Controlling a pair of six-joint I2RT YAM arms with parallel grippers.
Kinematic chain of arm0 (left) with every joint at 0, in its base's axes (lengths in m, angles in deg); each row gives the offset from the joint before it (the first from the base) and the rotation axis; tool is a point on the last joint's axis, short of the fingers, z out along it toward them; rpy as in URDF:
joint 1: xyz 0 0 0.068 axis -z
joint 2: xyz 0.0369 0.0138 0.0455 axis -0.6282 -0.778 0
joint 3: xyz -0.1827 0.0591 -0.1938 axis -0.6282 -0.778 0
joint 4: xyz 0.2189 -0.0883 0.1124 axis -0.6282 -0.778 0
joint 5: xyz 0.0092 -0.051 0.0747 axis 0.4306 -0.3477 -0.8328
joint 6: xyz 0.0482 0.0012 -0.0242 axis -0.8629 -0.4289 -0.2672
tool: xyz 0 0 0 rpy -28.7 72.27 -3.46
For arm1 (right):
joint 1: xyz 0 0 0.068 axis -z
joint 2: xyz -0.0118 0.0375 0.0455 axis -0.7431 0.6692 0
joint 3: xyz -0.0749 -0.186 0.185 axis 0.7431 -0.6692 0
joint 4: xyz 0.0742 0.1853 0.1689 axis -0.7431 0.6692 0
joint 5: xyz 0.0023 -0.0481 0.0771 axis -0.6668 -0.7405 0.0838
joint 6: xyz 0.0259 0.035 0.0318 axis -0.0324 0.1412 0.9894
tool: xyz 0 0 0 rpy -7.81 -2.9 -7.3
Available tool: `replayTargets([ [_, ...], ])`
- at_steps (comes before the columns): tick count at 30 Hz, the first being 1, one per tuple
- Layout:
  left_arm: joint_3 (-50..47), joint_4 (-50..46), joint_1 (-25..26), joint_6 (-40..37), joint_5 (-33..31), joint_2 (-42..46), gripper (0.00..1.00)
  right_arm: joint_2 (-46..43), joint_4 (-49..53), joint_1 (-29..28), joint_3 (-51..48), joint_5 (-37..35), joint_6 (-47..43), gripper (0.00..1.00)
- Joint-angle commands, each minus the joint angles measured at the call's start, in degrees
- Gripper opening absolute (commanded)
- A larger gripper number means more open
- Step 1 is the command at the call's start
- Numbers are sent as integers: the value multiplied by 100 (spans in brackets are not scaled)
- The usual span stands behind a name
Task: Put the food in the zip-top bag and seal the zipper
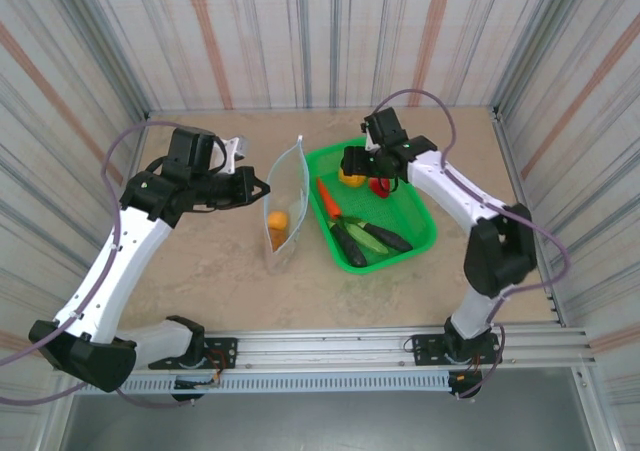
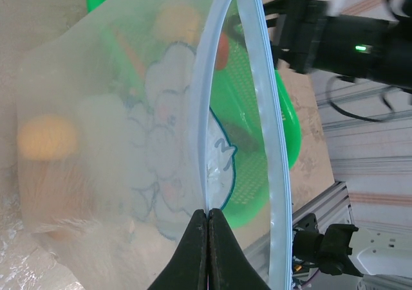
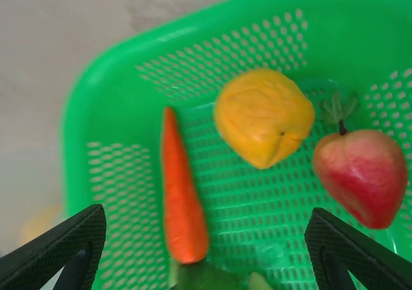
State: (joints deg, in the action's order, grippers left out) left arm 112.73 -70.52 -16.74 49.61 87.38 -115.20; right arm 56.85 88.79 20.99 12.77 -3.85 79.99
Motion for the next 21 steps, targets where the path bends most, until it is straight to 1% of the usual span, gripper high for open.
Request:
replayTargets([
  [1,50,93,-49,-187,246,1,0,539,317,3,600,-375,-413,89],
  [4,-46,190,-55,-160,384,-11,0,1061,424,7,952,-653,-548,94],
  [8,-151,302,-58,-150,461,-1,0,1548,364,37,1235,-651,-835,97],
  [15,-220,299,-73,-183,539,-90,0,2214,345,72,1734,-375,-1287,97],
  [21,-175,308,-73,-212,647,-188,0,2367,301,195,1719,379,-1418,96],
])
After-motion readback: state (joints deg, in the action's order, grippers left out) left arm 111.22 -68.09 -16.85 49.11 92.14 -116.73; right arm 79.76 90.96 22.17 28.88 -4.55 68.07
